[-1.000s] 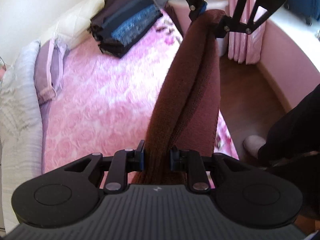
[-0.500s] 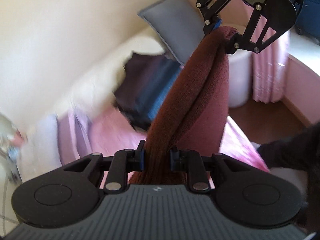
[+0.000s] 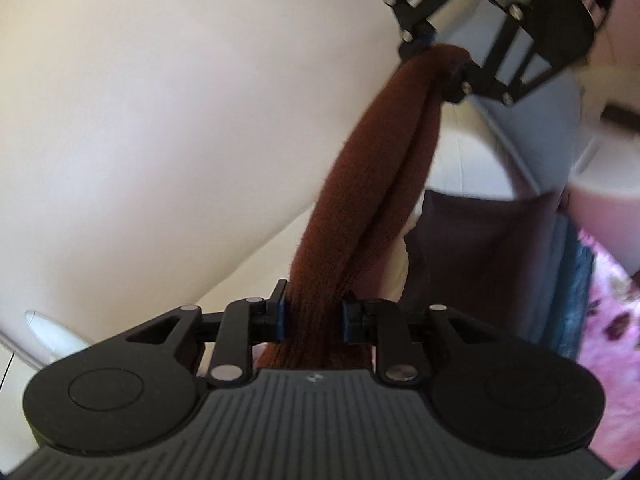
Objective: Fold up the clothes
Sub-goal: 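Carry the folded cardigan with both grippers onto the stack of dark clothes, then lower the brown cardigan onto the stack and open both grippers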
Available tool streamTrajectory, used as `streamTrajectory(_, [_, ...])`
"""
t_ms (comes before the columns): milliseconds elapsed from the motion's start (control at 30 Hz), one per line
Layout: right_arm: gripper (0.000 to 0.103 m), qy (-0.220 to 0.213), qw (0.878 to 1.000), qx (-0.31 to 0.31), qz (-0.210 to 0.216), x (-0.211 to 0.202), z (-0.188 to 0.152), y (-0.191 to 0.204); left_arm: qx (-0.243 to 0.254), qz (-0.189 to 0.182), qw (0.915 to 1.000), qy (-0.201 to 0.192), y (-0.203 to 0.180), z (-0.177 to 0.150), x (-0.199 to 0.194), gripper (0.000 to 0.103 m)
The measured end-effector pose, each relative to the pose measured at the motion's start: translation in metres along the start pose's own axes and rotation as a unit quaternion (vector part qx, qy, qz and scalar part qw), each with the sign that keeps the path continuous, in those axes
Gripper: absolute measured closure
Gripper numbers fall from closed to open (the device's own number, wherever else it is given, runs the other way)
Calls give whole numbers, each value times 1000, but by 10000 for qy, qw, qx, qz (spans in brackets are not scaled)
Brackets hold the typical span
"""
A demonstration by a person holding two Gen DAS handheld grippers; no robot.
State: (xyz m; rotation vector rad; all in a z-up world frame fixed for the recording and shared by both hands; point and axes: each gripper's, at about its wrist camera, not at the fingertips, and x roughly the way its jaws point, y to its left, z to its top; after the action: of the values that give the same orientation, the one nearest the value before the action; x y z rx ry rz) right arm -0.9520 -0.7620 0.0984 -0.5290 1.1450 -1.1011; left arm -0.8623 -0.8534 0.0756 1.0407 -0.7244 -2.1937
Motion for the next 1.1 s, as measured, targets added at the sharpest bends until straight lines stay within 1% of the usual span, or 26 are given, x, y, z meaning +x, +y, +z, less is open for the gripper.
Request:
streamTrajectory(33, [75,35,9999,10,121,17,-16,13,-59,-148,9997,203,-18,-9,27,80])
streamTrajectory(100, [74,225,9978,-2,627,54,-49,52,-149,-609,9948,808,-62,-29,76,79])
streamTrajectory(167, [73,561,9905,-166,1248,86,-77,92,16,-1055,9852,1350,-106,-49,110,78])
streamTrajectory(200, [73,740,9857,-269,1488,97,-88,110,94,-1115,9829,1462,-122,-55,119,78])
streamTrajectory(233, [72,787,9851,-328,1496,101,-96,120,167,-1003,9848,1407,-131,-58,118,78])
streamTrajectory(267, [71,693,9872,-296,1406,97,-100,123,186,-904,9865,1355,-137,-60,116,78])
streamTrajectory(333, [68,596,9887,-60,1375,90,-106,116,-35,-869,9872,1338,-132,-62,113,78])
streamTrajectory(367, [68,621,9876,75,1440,89,-108,110,-155,-911,9864,1362,-129,-61,114,81])
streamTrajectory(467, [68,757,9829,381,1636,91,-111,91,-188,-954,9855,1392,-120,-55,113,85])
streamTrajectory(500, [70,806,9822,433,1643,88,-107,87,-206,-927,9859,1380,-117,-52,110,85])
streamTrajectory(567, [72,800,9827,554,1576,78,-101,80,-299,-801,9876,1315,-112,-46,100,86])
streamTrajectory(633, [72,716,9841,660,1485,62,-103,73,-393,-714,9886,1263,-109,-41,90,86])
streamTrajectory(700, [72,745,9837,602,1524,56,-110,79,-441,-768,9879,1277,-115,-41,86,86])
streamTrajectory(767, [72,822,9825,485,1602,56,-117,90,-332,-857,9864,1363,-129,-43,89,85])
streamTrajectory(833, [71,869,9818,529,1601,54,-120,100,-244,-866,9856,1429,-138,-43,96,84])
streamTrajectory(867, [70,883,9819,555,1579,52,-120,102,-285,-836,9855,1449,-138,-42,95,83])
streamTrajectory(900, [65,893,9828,561,1517,49,-118,102,-379,-818,9851,1467,-135,-42,93,83])
streamTrajectory(933, [59,927,9836,592,1426,45,-115,102,-514,-807,9842,1491,-134,-42,91,80])
streamTrajectory(967, [57,988,9840,677,1322,45,-114,101,-705,-804,9823,1541,-132,-43,90,77])
streamTrajectory(1000, [55,1057,9836,797,1223,49,-111,97,-907,-815,9795,1604,-128,-45,87,77])
streamTrajectory(1100, [53,1304,9791,1281,893,43,-114,106,-1571,-808,9662,1877,-117,-55,75,69])
